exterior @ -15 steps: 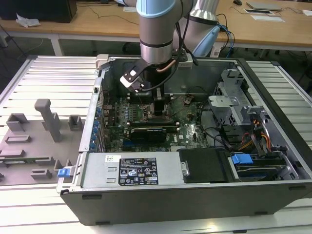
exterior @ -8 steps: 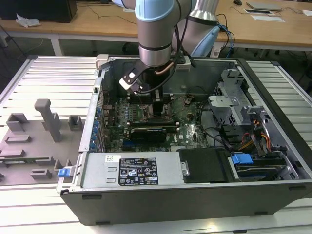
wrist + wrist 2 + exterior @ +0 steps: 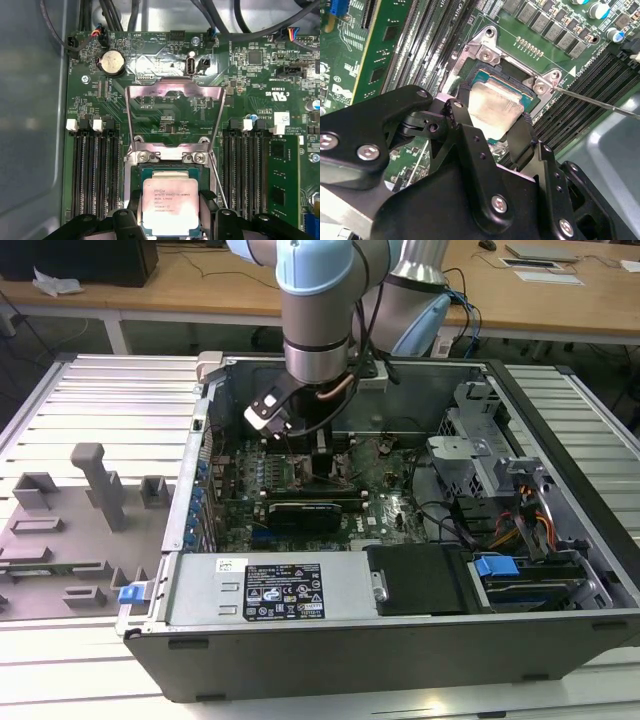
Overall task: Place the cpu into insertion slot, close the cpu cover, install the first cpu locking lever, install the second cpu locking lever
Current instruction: 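Place the cpu into insertion slot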
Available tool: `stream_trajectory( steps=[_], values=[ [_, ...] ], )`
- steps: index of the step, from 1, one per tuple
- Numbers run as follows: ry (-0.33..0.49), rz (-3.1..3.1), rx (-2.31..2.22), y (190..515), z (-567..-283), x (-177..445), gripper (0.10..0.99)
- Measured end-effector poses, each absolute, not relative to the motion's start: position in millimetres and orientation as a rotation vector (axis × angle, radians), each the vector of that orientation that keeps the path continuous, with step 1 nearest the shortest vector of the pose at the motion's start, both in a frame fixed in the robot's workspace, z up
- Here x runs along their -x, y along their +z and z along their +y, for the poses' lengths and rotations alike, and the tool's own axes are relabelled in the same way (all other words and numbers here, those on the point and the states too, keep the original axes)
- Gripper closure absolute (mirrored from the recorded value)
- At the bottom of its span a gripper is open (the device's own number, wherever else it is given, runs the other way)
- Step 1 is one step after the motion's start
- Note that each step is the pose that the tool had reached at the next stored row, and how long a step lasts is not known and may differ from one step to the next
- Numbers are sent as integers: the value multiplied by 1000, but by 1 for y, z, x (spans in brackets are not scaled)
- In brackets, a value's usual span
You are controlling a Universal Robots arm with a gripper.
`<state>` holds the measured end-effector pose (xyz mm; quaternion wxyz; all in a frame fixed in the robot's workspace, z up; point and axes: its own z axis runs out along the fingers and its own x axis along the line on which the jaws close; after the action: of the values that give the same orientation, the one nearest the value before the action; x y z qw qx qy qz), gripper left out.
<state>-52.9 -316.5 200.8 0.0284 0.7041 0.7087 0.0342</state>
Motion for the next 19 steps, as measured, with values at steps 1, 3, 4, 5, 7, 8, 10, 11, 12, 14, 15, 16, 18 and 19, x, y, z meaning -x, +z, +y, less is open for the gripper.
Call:
stream_trajectory(
  steps=[1,3,4,5,7,8,10,11,12,14,15,16,18,19],
  values=[
    [106,2187,-2173,200,-316,53,545],
    [105,2187,-2173,199,-316,53,545],
    [105,2187,-2173,199,-316,53,545],
    [106,2187,-2173,199,-316,53,545],
    [105,2187,-2173,199,-316,53,545],
    [106,2187,-2173,199,-316,53,545],
    [106,2187,-2173,199,-316,53,545],
    [106,2184,-2176,198,-316,53,545],
    [105,2179,-2181,198,-316,53,545],
    [105,2174,-2186,198,-316,54,545],
    [105,2173,-2186,198,-316,54,545],
    [105,2173,-2186,198,-316,54,545],
    [105,2173,-2186,198,-316,54,545],
    [105,2173,-2186,198,-316,54,545]
  ],
)
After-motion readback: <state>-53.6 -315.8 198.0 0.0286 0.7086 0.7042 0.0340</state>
